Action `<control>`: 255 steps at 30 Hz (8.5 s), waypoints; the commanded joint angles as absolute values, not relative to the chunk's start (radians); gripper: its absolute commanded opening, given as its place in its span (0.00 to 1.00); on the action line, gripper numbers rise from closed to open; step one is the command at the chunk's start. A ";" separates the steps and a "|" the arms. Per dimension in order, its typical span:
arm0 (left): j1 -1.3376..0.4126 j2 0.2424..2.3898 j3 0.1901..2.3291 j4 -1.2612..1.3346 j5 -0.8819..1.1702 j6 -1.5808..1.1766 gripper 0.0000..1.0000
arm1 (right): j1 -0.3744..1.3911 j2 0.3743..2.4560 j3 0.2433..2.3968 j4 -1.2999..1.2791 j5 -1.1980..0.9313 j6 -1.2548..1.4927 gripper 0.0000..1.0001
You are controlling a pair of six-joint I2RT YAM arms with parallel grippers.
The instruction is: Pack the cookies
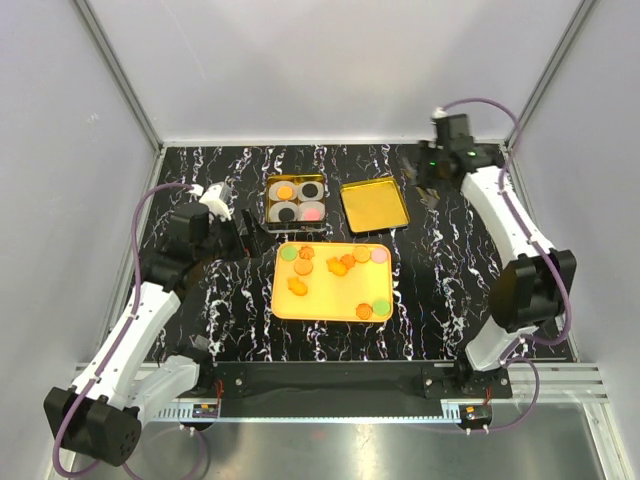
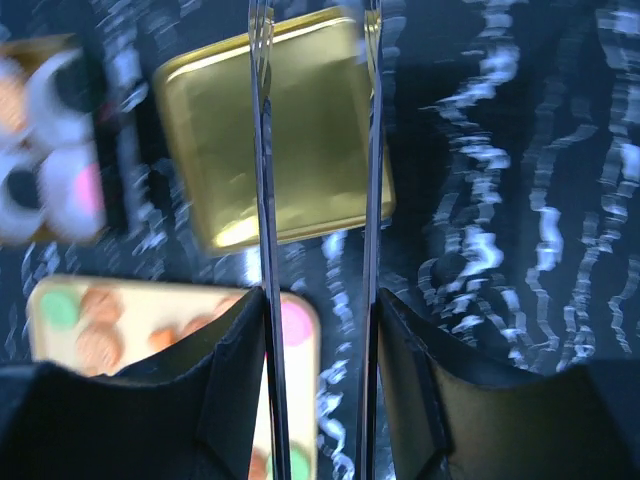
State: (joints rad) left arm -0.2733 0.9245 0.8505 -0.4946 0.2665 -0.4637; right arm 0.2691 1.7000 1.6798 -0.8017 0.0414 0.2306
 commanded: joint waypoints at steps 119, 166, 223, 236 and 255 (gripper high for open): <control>-0.425 2.178 1.953 -0.453 0.510 -0.673 0.99 | 0.054 1.936 1.637 -0.555 -0.422 0.348 0.00; -0.324 1.947 1.666 -0.483 0.687 -0.739 0.00 | 0.711 1.571 1.215 -0.143 0.265 -0.164 0.76; -0.107 1.896 1.970 -0.437 0.560 -0.792 0.99 | 0.844 1.697 1.449 -0.266 0.352 -0.253 0.00; -0.084 1.620 1.554 -0.433 0.166 -0.646 0.98 | 0.440 1.955 1.773 -0.105 -0.789 0.583 0.00; -0.098 1.738 1.399 -0.376 0.206 -0.583 0.99 | 0.402 2.442 1.893 0.607 -1.118 1.301 0.00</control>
State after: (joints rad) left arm -0.0944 1.7031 1.3869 -0.4221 0.2157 -0.6128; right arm 0.4095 2.4496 1.8294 0.4107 -1.0454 1.1843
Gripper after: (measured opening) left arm 0.988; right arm 0.219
